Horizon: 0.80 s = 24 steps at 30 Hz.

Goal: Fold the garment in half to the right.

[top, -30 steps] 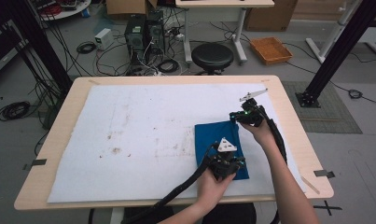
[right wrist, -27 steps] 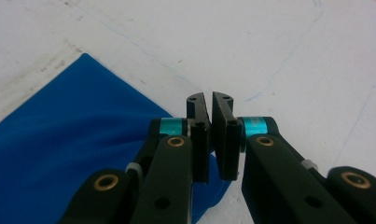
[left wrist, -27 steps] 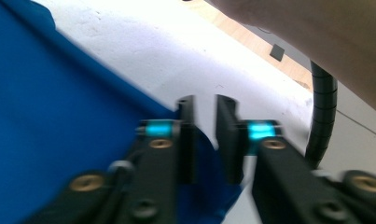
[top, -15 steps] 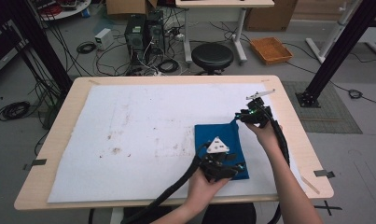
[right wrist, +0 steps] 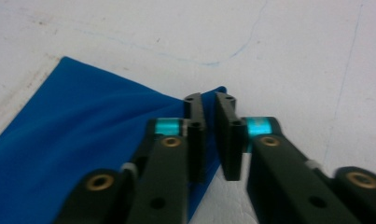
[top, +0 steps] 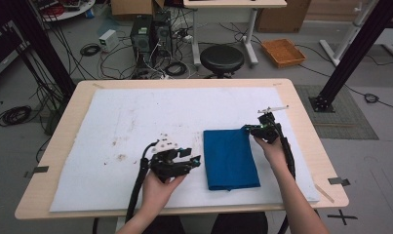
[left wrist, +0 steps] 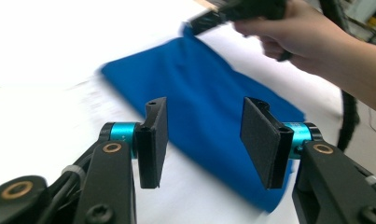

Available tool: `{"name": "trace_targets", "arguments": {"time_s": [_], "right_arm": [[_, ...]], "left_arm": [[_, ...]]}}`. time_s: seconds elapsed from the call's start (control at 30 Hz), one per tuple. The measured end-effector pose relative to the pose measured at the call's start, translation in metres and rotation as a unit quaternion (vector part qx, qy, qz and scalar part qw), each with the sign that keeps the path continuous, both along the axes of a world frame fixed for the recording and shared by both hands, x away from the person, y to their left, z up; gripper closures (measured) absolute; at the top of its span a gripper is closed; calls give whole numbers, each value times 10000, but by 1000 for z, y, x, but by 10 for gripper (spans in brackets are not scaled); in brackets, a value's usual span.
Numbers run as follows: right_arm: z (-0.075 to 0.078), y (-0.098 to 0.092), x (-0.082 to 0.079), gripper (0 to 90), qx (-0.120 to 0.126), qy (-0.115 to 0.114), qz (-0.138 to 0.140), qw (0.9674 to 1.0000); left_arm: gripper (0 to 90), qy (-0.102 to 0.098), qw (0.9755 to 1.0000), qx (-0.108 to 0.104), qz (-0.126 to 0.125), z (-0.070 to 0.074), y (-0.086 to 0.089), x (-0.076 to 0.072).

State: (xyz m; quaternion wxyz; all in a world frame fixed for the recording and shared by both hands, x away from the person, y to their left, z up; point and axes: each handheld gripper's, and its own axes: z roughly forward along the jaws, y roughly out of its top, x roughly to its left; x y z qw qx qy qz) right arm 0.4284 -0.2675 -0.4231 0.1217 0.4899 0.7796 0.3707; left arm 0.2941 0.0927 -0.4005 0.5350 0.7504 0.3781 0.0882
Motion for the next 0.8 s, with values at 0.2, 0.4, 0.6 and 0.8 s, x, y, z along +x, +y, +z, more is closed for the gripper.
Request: {"name": "trace_targets", "arguments": {"time_s": [0.2, 0.4, 0.6, 0.8], "right_arm": [[-2, -6, -3, 900, -93, -52, -129, 9999], [6, -7, -9, 770, 445, -217, -272, 9984], [-4, 1, -3, 785, 337, 73, -250, 9991], [-1, 3, -5, 900, -23, -15, -183, 9998]], "left_arm": [[516, 16, 9999, 0, 155, -2, 24, -2], [516, 2, 9997, -54, 233, -3, 33, -2], [517, 3, 9996, -77, 265, -3, 37, -3], [516, 42, 9995, -90, 310, -5, 41, -1]]}}
